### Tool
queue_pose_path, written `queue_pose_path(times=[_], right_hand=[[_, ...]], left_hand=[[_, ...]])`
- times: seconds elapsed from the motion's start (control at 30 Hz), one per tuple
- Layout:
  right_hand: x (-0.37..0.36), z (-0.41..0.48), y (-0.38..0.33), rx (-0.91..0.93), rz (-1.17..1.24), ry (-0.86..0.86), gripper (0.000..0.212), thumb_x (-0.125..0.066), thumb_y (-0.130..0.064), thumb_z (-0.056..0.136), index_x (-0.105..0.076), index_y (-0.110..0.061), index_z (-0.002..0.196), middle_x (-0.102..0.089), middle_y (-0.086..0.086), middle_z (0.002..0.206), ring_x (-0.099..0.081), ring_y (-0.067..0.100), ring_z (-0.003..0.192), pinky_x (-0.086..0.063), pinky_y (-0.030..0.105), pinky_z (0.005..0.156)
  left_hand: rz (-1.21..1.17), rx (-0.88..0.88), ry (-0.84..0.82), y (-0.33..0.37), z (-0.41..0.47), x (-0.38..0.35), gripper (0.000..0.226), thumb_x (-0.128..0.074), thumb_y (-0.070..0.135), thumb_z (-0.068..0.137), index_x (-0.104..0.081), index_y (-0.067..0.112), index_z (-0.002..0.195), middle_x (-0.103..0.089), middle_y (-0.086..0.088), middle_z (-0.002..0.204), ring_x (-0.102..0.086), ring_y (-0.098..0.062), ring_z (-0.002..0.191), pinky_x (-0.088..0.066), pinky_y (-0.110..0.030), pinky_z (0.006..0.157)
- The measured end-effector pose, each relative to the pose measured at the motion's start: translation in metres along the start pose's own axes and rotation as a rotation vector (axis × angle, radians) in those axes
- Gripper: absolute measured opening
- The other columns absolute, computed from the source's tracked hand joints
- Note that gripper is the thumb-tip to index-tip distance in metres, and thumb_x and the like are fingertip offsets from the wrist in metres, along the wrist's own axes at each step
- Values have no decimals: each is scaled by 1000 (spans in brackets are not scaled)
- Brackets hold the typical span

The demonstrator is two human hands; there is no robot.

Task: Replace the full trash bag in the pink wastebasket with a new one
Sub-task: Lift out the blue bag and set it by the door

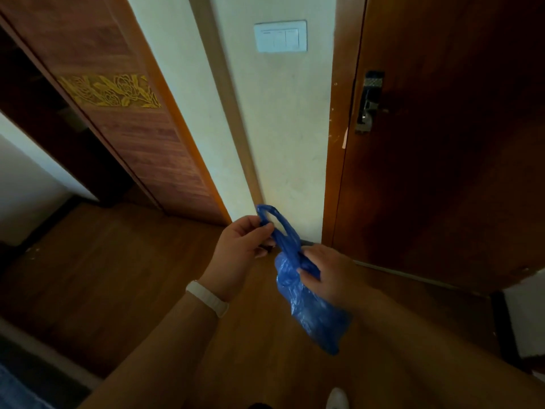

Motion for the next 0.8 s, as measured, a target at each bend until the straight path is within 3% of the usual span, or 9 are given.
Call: queue_pose_path(times=[0.2,0.37,0.53,0.8], right_hand=[[-10,66,34,-57,22,6,28,-59,-37,89,-55,-25,114,-61,-6,100,-58,10,90,-52,31,79],[-31,132,61,-159,1,-72,28,-55,-40,91,-52,-28,117,-58,-8,103,-56,8,90,-50,28,80],[-52,203,82,-247,-71,-131,33,-55,-38,92,-53,-25,122,-59,-2,111,-58,15,98,-50,31,84],[-106,294,132,-247,-103,-149,22,-51,-38,92,-53,-26,111,-59,-3,102,-58,13,87,-51,33,76]], left_hand=[[-26,39,-11,-7,76,12,8,-57,9,92,-64,12,91,-68,-13,87,-65,-17,76,-51,-20,63],[-86,100,-65,-25,160,31,9,-57,10,93,-65,14,90,-71,-5,82,-66,-13,76,-52,-20,64],[-203,168,-149,-42,243,48,10,-59,12,91,-68,14,90,-71,-8,84,-65,-22,83,-50,-42,85],[-309,218,-221,-90,365,76,12,-63,15,84,-66,8,94,-69,-11,84,-62,-25,82,-48,-35,76]])
Point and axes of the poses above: each hand's wrist, its own z-axis towards the middle knuckle, its own x-axis out of the back of the hand, y = z × x, the point moved 8 cm from there along z, towards the middle knuckle
